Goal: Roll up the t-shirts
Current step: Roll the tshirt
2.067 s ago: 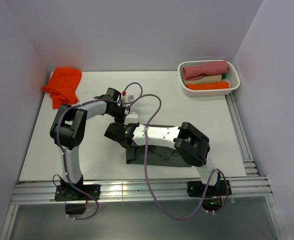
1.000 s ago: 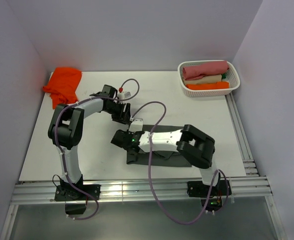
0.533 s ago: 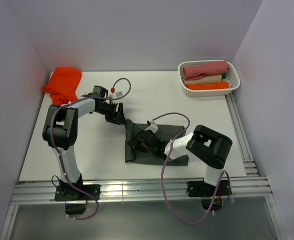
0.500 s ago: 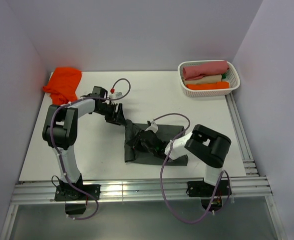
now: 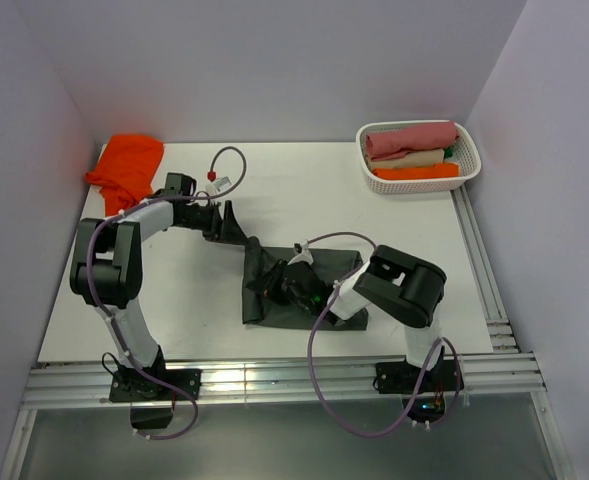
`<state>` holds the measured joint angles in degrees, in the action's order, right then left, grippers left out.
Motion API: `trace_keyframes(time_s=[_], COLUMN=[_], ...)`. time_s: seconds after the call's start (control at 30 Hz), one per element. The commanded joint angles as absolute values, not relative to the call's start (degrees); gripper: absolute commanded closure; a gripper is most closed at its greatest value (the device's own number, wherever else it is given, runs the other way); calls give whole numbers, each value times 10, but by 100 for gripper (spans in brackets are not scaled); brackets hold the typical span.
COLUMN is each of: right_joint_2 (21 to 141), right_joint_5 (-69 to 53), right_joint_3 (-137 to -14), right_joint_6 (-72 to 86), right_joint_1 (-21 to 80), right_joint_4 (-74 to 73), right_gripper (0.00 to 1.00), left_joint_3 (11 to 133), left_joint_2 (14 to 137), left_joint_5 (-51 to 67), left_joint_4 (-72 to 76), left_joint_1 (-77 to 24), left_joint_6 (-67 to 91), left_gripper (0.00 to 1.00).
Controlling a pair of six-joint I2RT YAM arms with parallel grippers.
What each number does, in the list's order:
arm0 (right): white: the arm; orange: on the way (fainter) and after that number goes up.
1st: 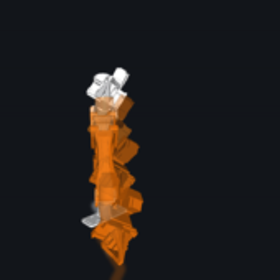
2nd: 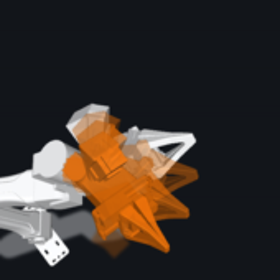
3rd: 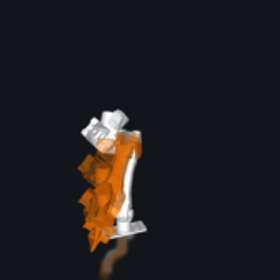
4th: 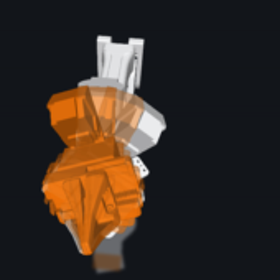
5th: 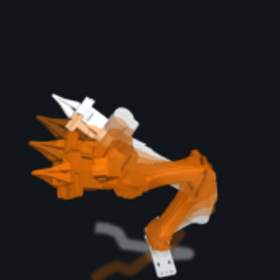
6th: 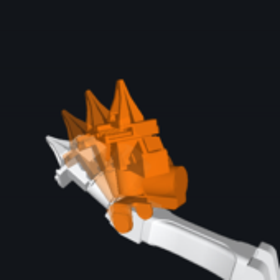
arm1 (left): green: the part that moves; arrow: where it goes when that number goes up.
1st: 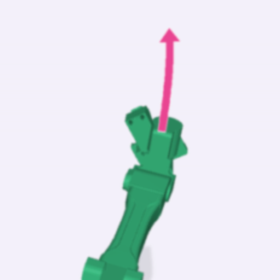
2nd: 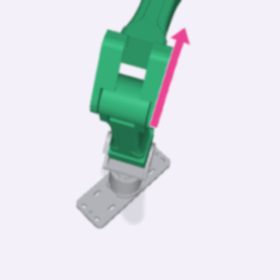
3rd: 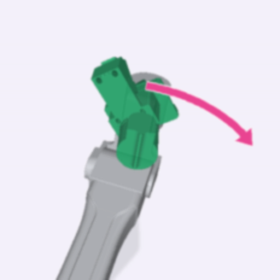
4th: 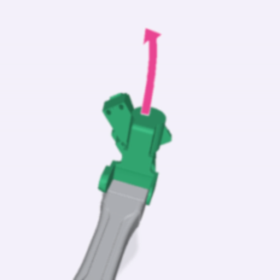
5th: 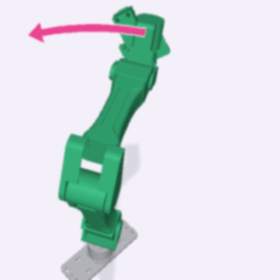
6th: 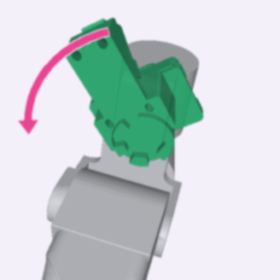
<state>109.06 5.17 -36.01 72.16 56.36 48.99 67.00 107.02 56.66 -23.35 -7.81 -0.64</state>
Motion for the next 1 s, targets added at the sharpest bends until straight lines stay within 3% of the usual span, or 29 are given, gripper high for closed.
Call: trace_keyframes(time_s=[0.0,0.5,0.6,0.63,0.7,0.73,0.83,0.97], right_joint_2=[1107,1162,1149,1144,1126,1120,1093,1048], right_joint_5=[48,37,44,47,59,62,83,139], right_joint_3=[-351,-311,-315,-317,-319,-322,-340,-386], right_joint_6=[736,785,778,771,764,758,743,717], right_joint_1=[561,559,560,560,561,562,562,574], right_joint_4=[500,631,599,585,546,533,453,284], right_gripper=[82,85,85,85,83,82,73,49], left_joint_3=[665,677,684,686,693,695,701,713], left_joint_2=[1063,1155,1147,1145,1143,1142,1134,1123], left_joint_5=[590,464,424,410,391,369,341,297], left_joint_4=[-215,-192,-192,-200,-209,-215,-224,-249], left_joint_1=[-74,-111,-127,-132,-144,-148,-158,-172], left_joint_6=[-6,60,73,75,76,76,73,63], left_gripper=[25,41,50,60,69,80,90,99])
